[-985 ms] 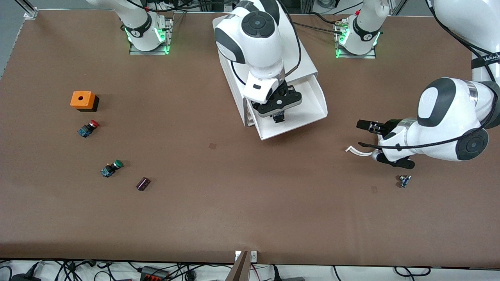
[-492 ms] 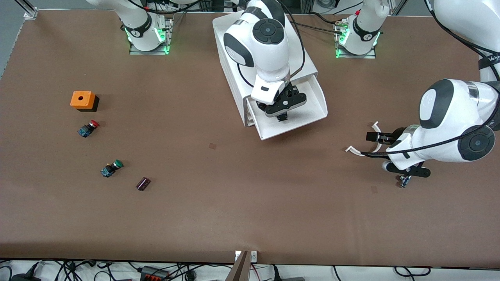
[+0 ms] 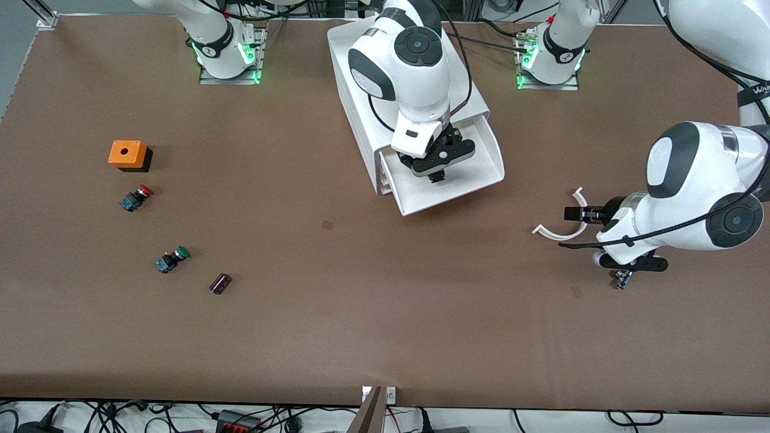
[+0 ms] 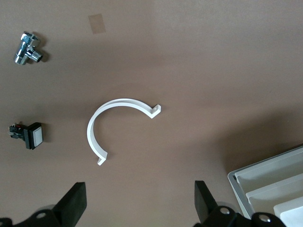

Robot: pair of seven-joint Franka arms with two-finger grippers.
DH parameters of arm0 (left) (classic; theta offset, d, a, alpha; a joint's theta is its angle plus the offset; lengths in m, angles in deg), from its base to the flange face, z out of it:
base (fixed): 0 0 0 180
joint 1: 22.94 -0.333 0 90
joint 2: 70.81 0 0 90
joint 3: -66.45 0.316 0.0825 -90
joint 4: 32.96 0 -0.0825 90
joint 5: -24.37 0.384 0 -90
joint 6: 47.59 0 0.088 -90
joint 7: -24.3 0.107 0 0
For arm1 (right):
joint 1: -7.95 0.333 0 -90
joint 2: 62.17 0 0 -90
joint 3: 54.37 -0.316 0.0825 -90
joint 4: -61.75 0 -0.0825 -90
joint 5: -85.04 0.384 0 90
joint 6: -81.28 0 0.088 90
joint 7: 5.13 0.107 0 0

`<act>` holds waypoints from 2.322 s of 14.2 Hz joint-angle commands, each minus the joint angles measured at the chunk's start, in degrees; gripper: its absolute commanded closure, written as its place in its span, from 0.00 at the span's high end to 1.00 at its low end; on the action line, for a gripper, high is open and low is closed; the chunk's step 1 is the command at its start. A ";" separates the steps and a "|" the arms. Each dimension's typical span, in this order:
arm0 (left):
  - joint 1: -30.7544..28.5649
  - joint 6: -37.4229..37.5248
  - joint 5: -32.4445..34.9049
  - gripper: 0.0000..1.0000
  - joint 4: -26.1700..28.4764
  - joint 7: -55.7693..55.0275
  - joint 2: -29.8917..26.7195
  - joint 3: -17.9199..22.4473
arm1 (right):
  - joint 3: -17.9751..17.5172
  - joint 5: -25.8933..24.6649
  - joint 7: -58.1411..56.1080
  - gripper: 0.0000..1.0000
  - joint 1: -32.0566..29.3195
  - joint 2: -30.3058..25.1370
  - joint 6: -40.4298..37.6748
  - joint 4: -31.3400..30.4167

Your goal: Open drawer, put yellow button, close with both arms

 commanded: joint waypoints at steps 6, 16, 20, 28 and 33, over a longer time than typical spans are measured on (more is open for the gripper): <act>0.52 -0.04 -3.14 1.00 -1.78 -0.81 0.57 -0.37 | -0.01 0.57 0.70 1.00 -0.75 -0.07 -3.75 2.71; 11.58 -15.92 -8.88 1.00 4.62 -27.67 0.48 -0.37 | 2.45 -1.19 -2.63 1.00 -17.08 -3.24 -11.57 5.44; 17.03 -23.06 -8.79 1.00 10.87 -32.87 -1.28 -0.37 | 2.45 -0.49 -7.02 1.00 -28.06 -3.24 -14.92 4.74; 20.30 -31.15 -9.05 1.00 26.25 -38.42 -9.62 -4.23 | 2.45 1.45 -14.25 1.00 -39.34 -3.33 -19.83 4.65; 20.21 -30.54 -9.14 1.00 30.03 -39.12 -12.44 -8.71 | 2.45 1.36 -14.24 1.00 -43.46 -8.93 -20.64 -0.85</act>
